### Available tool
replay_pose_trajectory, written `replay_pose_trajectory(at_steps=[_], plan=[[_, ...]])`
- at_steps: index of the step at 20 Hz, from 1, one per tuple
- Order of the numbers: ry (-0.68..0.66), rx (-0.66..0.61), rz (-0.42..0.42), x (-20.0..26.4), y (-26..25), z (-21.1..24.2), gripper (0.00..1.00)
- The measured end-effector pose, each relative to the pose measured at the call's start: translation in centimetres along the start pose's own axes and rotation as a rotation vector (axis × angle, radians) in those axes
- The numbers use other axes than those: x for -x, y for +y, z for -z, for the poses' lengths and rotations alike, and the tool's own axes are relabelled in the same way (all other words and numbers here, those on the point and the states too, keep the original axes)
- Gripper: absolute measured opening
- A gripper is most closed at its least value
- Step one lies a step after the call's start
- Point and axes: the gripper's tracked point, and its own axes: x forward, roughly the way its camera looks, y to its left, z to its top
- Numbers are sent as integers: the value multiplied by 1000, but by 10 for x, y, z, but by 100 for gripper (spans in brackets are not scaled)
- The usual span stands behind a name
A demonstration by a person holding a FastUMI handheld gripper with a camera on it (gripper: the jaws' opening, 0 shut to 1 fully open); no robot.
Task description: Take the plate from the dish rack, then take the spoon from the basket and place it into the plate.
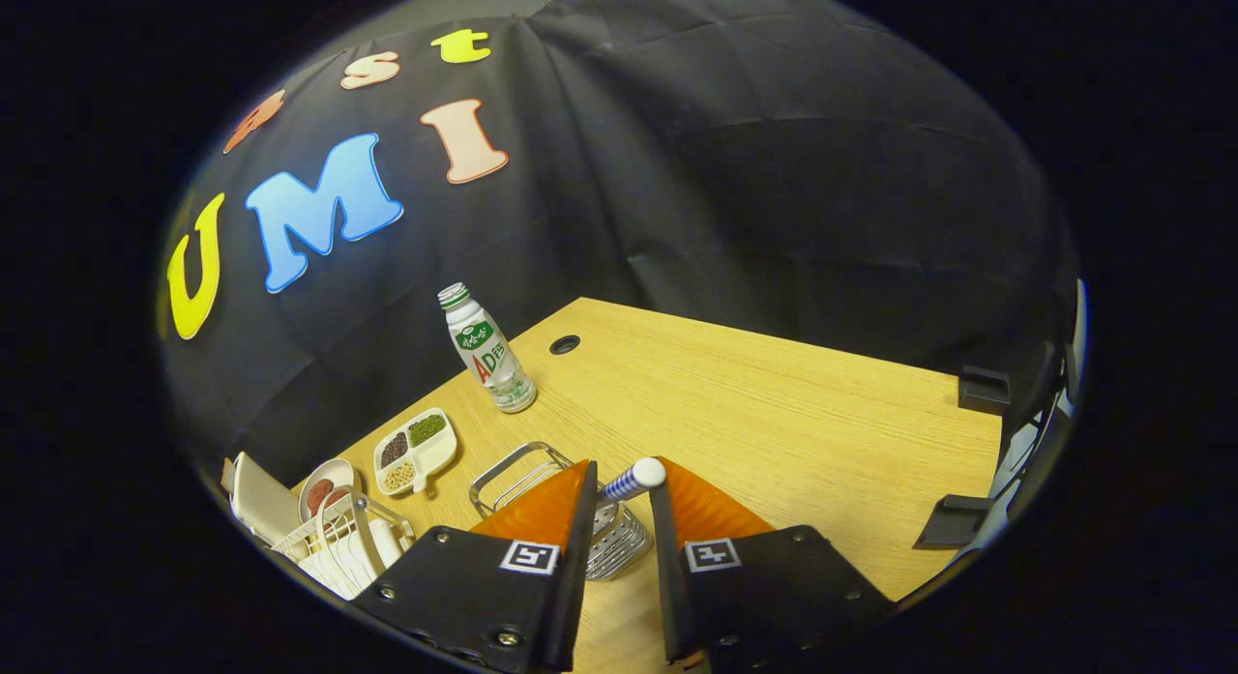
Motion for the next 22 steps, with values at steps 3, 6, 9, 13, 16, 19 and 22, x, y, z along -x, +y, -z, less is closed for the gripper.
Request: replay_pose_trajectory(at_steps=[3, 6, 9, 13, 16, 19, 22], plan=[[-10, 65, 22, 1, 5, -3, 22], [-27, 121, -27, 4, 26, -7, 8], [-28, 168, -55, 5, 45, -10, 0], [-39, 206, -63, 15, 55, -17, 0], [-71, 257, -76, 30, 63, -29, 0], [-108, 327, -82, 45, 71, -45, 0], [-144, 399, -82, 66, 79, -61, 0]])
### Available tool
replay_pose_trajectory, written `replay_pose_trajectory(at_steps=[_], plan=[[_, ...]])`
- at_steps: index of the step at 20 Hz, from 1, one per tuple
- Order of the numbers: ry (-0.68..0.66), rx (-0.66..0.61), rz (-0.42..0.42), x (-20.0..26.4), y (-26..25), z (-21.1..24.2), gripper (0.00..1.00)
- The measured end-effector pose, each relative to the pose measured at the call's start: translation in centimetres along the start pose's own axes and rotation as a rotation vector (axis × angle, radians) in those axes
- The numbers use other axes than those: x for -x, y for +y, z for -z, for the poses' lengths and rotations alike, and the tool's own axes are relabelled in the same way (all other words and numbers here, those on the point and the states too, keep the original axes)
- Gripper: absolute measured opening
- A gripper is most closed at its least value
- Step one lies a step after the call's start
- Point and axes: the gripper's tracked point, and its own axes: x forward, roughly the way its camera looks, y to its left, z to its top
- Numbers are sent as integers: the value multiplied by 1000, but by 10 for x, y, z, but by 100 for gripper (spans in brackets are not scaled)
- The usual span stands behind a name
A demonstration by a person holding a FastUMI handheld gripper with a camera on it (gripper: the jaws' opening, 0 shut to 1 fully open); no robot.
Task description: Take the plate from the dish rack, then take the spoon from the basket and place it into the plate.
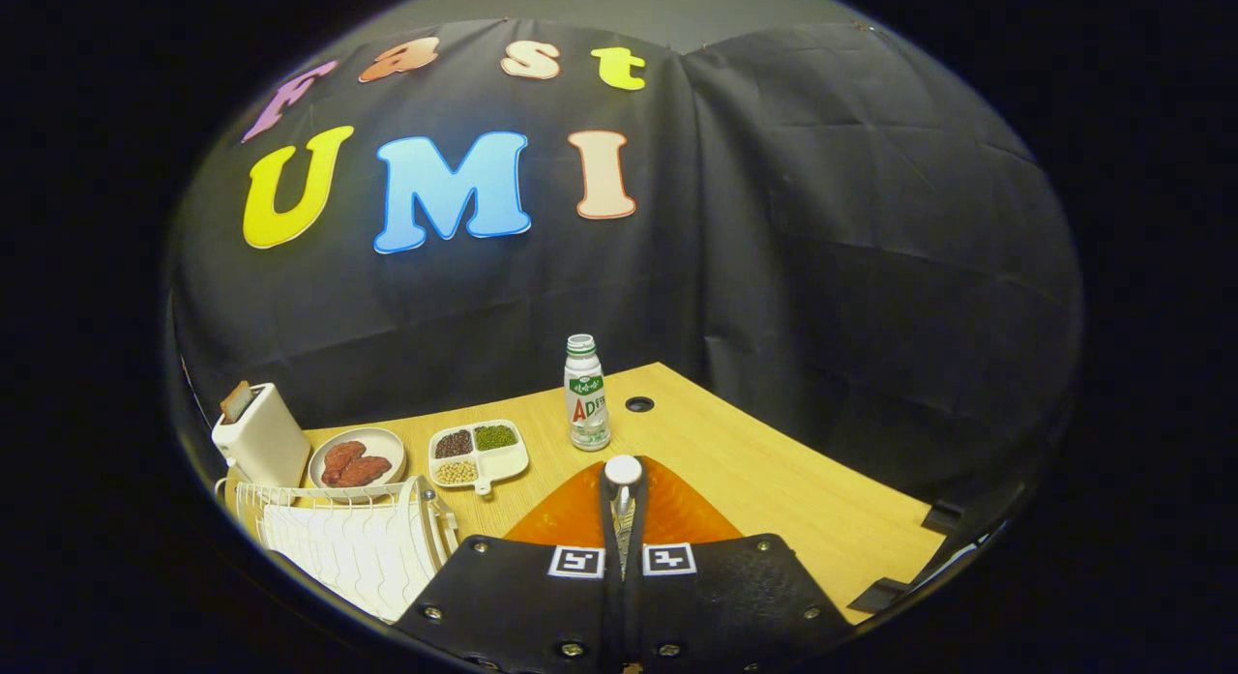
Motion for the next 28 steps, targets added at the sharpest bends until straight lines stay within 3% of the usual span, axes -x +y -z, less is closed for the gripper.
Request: replay_pose_trajectory(at_steps=[6, 13, 21, 28], plan=[[-64, 55, -75, 55, 21, -33, 0], [-40, 99, -246, 134, 77, -16, 0], [23, 193, -505, 212, 155, 41, 0], [112, 259, -640, 242, 194, 104, 0]])
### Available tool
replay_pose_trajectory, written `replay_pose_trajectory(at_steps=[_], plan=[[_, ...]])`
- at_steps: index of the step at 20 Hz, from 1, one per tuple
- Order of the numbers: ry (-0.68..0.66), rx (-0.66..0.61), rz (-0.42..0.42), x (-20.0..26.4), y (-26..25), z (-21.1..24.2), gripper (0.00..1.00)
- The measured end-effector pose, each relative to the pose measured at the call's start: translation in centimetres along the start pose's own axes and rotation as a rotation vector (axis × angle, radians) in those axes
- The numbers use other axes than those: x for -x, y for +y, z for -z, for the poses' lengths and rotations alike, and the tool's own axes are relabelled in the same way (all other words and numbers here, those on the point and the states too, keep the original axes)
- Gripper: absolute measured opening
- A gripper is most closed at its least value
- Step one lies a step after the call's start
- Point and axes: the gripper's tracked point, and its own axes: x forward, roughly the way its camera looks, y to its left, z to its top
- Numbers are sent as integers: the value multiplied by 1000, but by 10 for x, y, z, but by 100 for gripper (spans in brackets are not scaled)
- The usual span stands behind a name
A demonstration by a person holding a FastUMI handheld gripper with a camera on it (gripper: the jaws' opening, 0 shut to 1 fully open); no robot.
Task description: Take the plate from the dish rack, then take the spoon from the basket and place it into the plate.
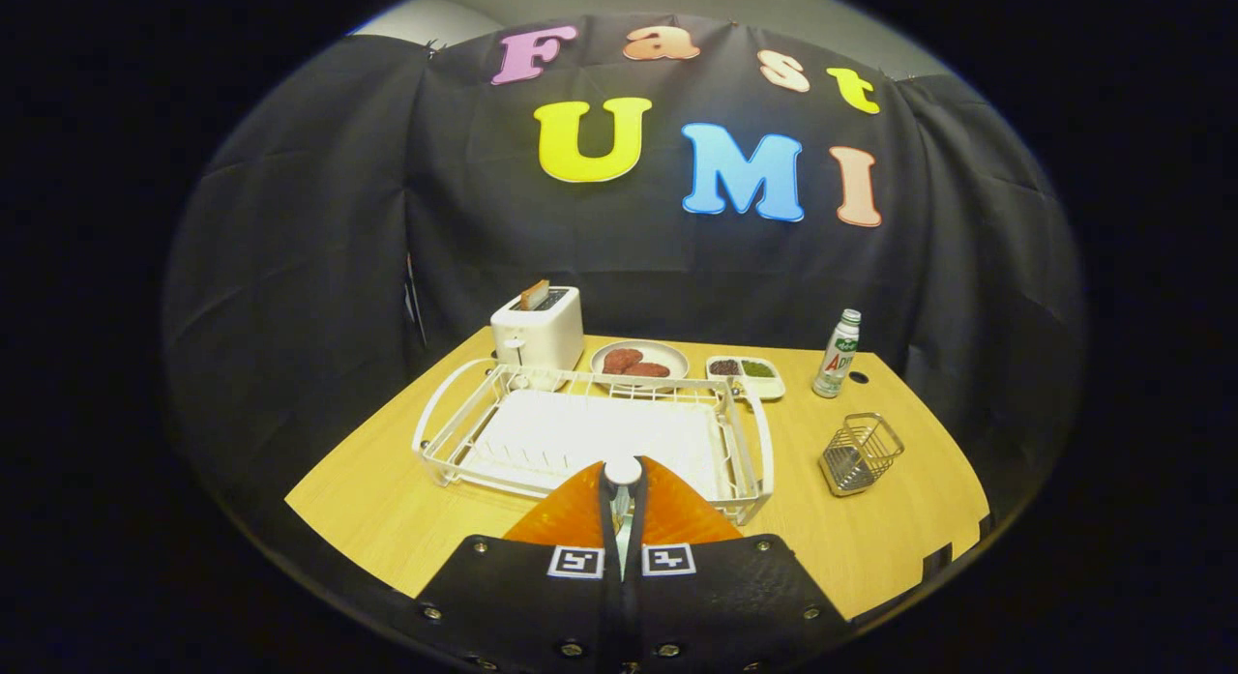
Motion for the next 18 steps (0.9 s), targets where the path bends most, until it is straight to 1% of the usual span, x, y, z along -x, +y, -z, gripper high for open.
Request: replay_pose_trajectory(at_steps=[3, 5, 8, 15, 16, 18], plan=[[31, 22, -36, -6, 13, 17, 0], [46, 34, -46, -10, 17, 25, 0], [70, 30, -73, -15, 26, 36, 0], [100, 32, -101, -25, 29, 50, 1], [104, 36, -99, -26, 28, 53, 5], [100, 37, -97, -28, 27, 51, 5]])
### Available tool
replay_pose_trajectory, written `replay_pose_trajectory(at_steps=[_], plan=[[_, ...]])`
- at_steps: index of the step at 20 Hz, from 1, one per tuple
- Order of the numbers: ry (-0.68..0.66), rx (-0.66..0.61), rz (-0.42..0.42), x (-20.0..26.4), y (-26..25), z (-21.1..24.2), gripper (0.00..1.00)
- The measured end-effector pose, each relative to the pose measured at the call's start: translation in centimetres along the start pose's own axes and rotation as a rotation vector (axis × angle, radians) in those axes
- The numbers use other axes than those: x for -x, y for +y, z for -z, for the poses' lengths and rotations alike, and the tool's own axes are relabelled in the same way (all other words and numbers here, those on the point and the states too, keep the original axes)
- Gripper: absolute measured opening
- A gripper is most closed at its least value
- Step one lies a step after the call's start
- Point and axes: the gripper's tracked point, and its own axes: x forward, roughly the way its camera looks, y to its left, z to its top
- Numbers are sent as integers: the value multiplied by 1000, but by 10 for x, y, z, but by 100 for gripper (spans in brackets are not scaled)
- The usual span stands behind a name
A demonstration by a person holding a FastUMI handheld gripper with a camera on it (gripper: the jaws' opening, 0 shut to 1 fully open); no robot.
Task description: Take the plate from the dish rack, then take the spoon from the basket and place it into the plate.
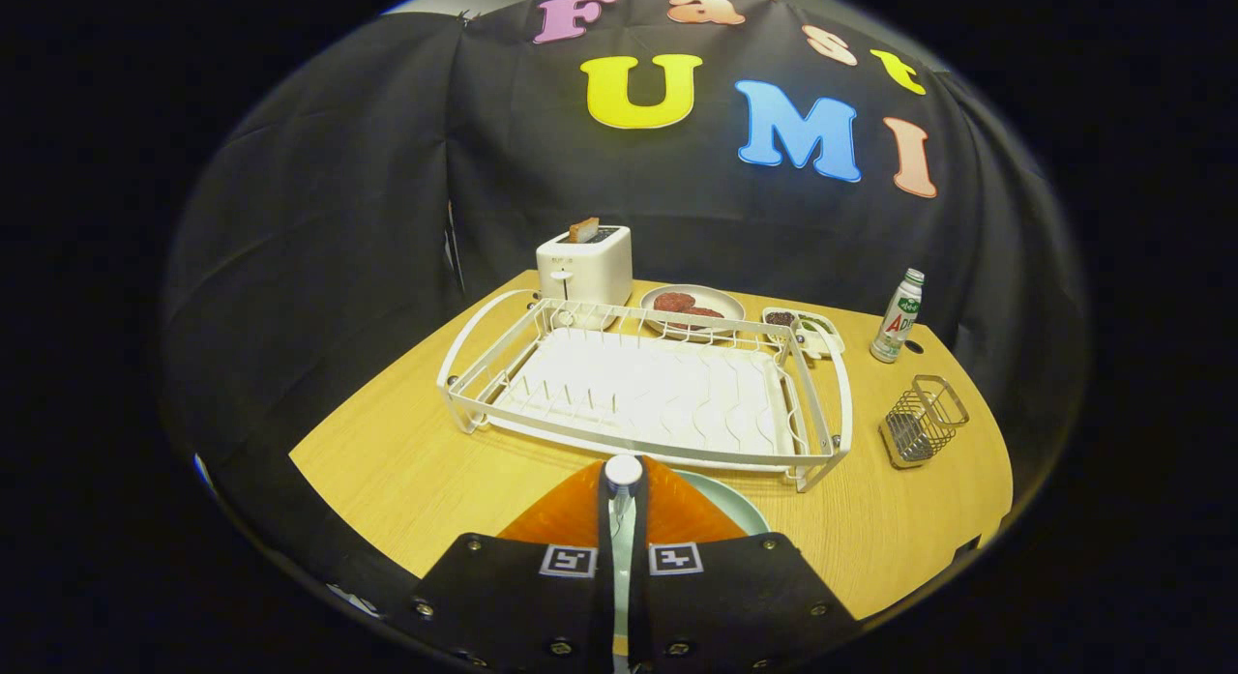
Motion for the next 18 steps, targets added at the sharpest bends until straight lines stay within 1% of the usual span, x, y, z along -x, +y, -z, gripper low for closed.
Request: replay_pose_trajectory(at_steps=[1, 2, 3, 7, 10, 11, 18], plan=[[-1, -4, 4, -1, -1, 0, 9], [-3, -14, 7, -2, -3, -1, 10], [-1, -24, 7, -2, -2, 0, 12], [-9, -42, 40, 0, -14, -3, 13], [-40, -48, 64, 3, -24, -12, 13], [-49, -51, 74, 4, -29, -15, 19], [-95, -88, 120, 6, -52, -37, 19]])
